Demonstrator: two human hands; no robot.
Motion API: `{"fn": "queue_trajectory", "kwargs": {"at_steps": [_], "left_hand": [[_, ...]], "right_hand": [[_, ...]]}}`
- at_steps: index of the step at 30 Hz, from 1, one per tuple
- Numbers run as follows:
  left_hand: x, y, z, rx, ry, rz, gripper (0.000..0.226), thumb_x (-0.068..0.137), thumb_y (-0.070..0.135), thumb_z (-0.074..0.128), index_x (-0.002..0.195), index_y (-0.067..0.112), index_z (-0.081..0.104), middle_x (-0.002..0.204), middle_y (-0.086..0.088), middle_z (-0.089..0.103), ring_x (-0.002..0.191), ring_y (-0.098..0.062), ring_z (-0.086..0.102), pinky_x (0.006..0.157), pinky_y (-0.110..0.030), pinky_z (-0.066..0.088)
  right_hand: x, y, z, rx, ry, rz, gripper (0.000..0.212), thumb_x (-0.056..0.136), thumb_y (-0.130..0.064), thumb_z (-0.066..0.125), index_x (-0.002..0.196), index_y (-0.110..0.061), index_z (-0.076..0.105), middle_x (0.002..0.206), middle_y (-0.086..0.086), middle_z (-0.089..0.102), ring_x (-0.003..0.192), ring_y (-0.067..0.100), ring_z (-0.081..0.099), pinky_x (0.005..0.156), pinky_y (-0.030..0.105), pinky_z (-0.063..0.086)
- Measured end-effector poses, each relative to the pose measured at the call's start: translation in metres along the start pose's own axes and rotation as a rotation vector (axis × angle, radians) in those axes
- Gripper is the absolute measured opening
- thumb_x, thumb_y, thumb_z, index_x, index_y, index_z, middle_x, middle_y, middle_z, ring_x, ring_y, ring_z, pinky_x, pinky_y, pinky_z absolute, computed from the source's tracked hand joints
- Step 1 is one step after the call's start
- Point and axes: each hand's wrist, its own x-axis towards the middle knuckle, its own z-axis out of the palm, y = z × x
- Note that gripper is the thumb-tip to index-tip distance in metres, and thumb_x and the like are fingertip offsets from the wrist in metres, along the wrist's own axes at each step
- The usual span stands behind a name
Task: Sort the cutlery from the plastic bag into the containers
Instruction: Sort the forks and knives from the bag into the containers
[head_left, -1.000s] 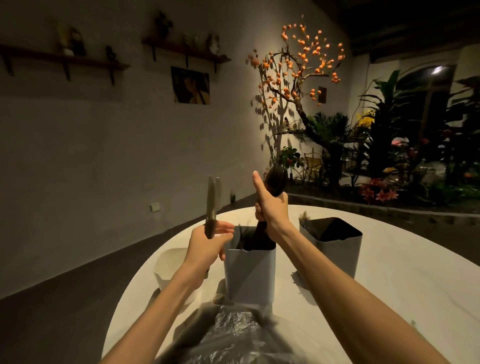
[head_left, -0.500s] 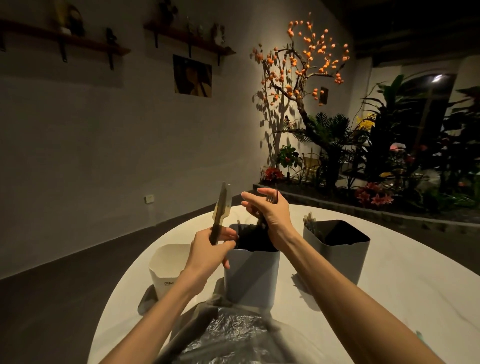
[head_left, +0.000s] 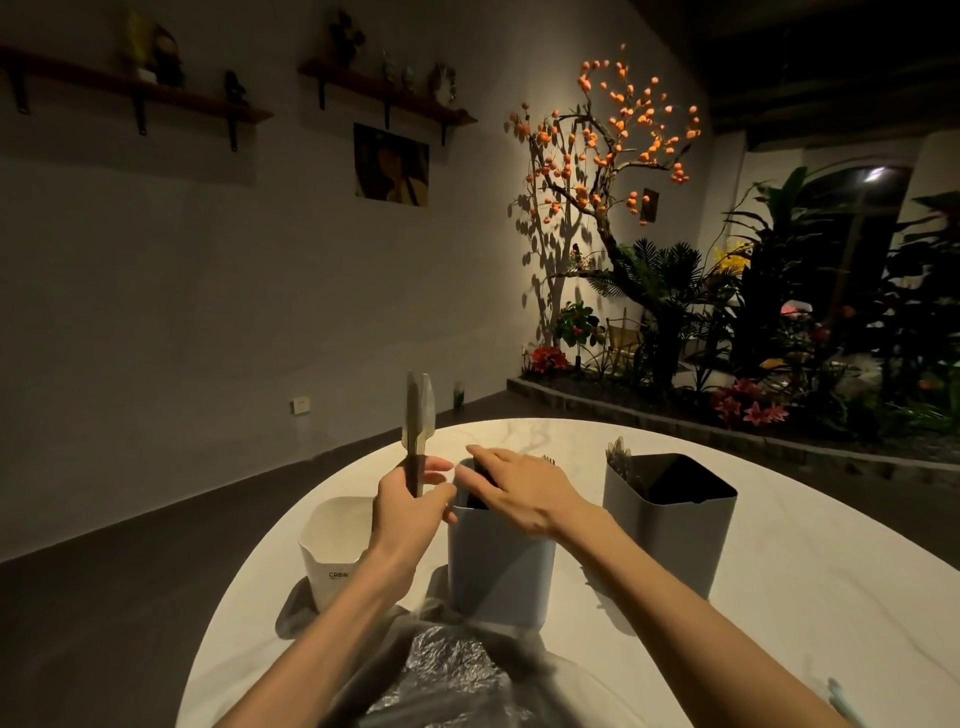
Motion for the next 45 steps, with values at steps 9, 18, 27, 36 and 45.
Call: {"fn": "queue_trajectory", "kwargs": {"at_steps": [9,18,27,36,45], "left_hand": [[-0.014,0.02,-0.004,-0.165,-0.19,-0.06,0.02,0.104,0.023,0.051,0.095,0.009,0.062,0.069,-0.004,0.054,0.05,-0.01,0.038,0.046,-0.021,0.033],[-0.056,0.063,0.028,-0.141,-0.752,-0.09,0.027,0.106,0.019,0.043,0.09,0.004,0.058,0.055,0.001,0.045,0.046,-0.009,0.039,0.044,-0.019,0.033],[-0.044,0.037,0.086,0.103,-0.516,0.101,0.021,0.098,0.015,0.064,0.115,0.026,0.063,0.115,0.005,0.066,0.109,-0.012,0.064,0.092,-0.027,0.058],[-0.036,0.029,0.122,0.066,-0.541,0.101,0.019,0.097,0.006,0.061,0.102,0.021,0.071,0.104,-0.002,0.069,0.095,-0.017,0.07,0.075,-0.026,0.061],[-0.047,0.035,0.106,0.066,-0.542,0.109,0.02,0.098,0.001,0.057,0.103,0.015,0.071,0.099,-0.009,0.071,0.079,-0.021,0.074,0.069,-0.027,0.061]], "right_hand": [[-0.01,-0.013,-0.021,0.329,0.212,-0.04,0.053,0.106,-0.052,0.03,0.137,-0.02,0.059,0.149,0.002,0.052,0.138,0.016,0.045,0.119,0.039,0.028],[-0.058,-0.033,-0.105,1.617,0.07,0.032,0.04,0.097,-0.049,0.057,0.07,-0.02,0.058,0.054,-0.007,0.033,0.046,0.009,0.027,0.047,0.023,0.021],[-0.075,0.078,-0.169,1.202,0.892,0.213,0.064,0.102,-0.059,0.035,0.05,-0.023,0.039,0.046,-0.008,0.032,0.04,0.011,0.025,0.041,0.019,0.022],[-0.046,0.115,-0.077,0.986,0.417,0.503,0.064,0.105,-0.052,0.037,0.053,-0.017,0.046,0.055,0.0,0.049,0.054,0.014,0.046,0.061,0.03,0.037],[-0.056,0.119,-0.053,0.524,0.286,0.394,0.045,0.112,-0.027,0.025,0.125,0.004,0.055,0.124,0.02,0.059,0.118,0.035,0.055,0.095,0.038,0.042]]}}
